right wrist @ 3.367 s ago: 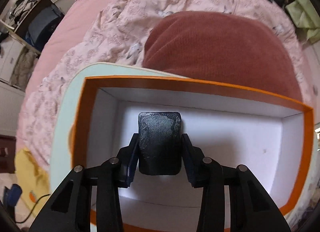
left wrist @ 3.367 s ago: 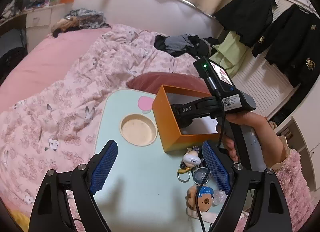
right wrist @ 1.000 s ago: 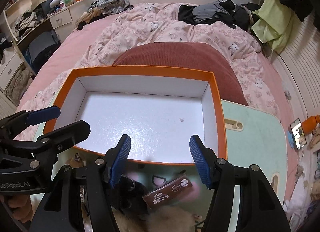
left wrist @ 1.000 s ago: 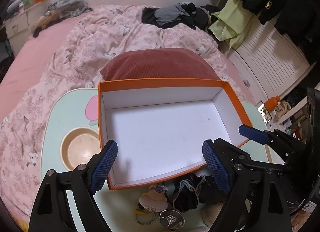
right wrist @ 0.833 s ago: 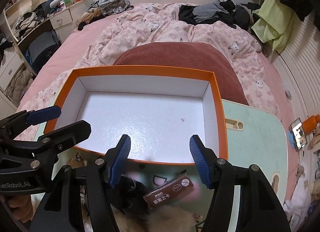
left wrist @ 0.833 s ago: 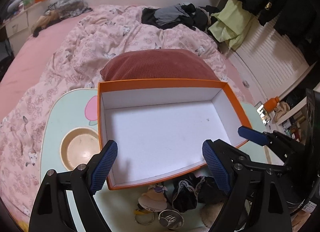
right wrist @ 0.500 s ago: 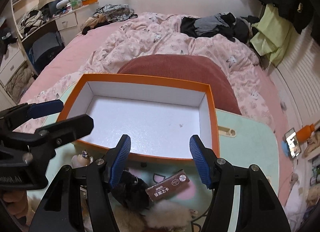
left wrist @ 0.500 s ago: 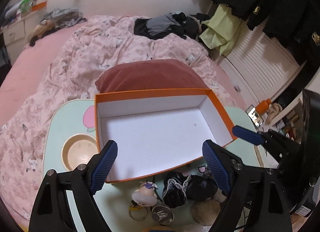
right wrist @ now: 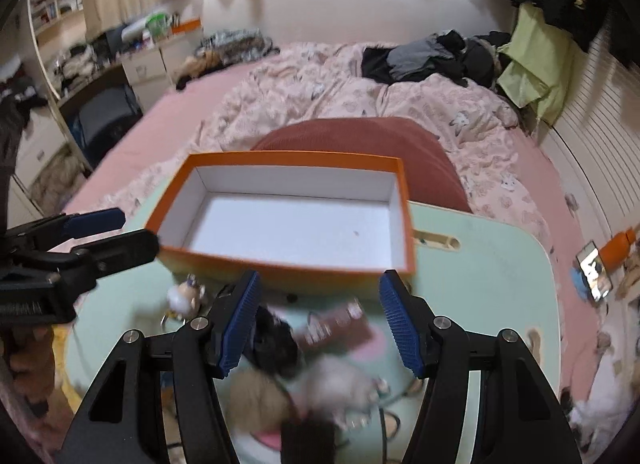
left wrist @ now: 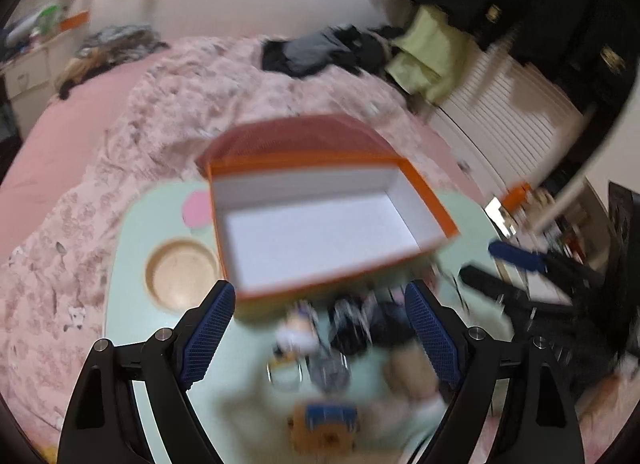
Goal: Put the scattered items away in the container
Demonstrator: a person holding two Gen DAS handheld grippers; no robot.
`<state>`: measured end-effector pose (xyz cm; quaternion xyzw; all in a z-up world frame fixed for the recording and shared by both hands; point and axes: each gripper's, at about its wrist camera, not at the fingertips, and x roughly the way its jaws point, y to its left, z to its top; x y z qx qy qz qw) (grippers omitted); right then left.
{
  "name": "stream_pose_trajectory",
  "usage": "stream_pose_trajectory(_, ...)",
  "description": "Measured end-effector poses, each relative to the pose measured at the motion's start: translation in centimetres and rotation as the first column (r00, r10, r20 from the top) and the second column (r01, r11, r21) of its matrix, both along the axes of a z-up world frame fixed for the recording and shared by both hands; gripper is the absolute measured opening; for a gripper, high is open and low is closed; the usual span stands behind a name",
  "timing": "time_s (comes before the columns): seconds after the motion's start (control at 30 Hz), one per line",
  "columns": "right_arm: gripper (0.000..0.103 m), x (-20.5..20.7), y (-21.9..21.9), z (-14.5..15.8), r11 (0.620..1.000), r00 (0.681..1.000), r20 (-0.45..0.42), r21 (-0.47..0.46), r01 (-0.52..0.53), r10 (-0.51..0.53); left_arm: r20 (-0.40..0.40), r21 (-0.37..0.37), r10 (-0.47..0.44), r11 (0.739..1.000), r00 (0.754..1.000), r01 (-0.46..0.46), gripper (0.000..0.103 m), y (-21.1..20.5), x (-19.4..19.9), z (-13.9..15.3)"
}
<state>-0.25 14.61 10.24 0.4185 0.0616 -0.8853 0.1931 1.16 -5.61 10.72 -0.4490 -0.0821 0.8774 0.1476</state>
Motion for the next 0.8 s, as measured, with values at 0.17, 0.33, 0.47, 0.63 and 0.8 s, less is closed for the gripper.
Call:
stream_pose_trajectory(0.17,0.062,3.8,3.6,-1.7,0.996,0.999,-0.001,-0.082,-0.035,0.035,0.050,-0.034,-0.055,0.998,0.997,0.057,0.086,0.2,4.7,-3.0)
stream_pose_trajectory(0.33,0.062,7.4,5.7,-4.9,0.995,0.999,0.038,-0.092,-0.033,0.037,0.039,0.006,-0.034,0.999,0.999,0.034,0.086,0.4,8.9,-6.4)
stream_pose_trajectory(0.47,0.062,10.0,5.4,-6.9,0.993,0.997,0.064,-0.106,-0.047,0.054,0.018,-0.047,0.054,0.997,0.998,-0.053,0.086,1.2,9.7,-8.2)
stream_pose_trajectory(0.63,0.063,10.0,4.8,-8.7,0.995,0.994,0.106,-0.094,-0.018,0.028,-0.057,-0.145,0.098,0.984,0.994,-0.105,0.090,2.2,9.8,-9.1)
stream_pose_trajectory(0.8,0.086,9.7,4.5,-9.3,1.000,0.996,0.082,-0.010,0.018,-0.017,-0.084,-0.262,0.106,0.957,0.991,-0.124,0.103,3.5,9.2,-10.2)
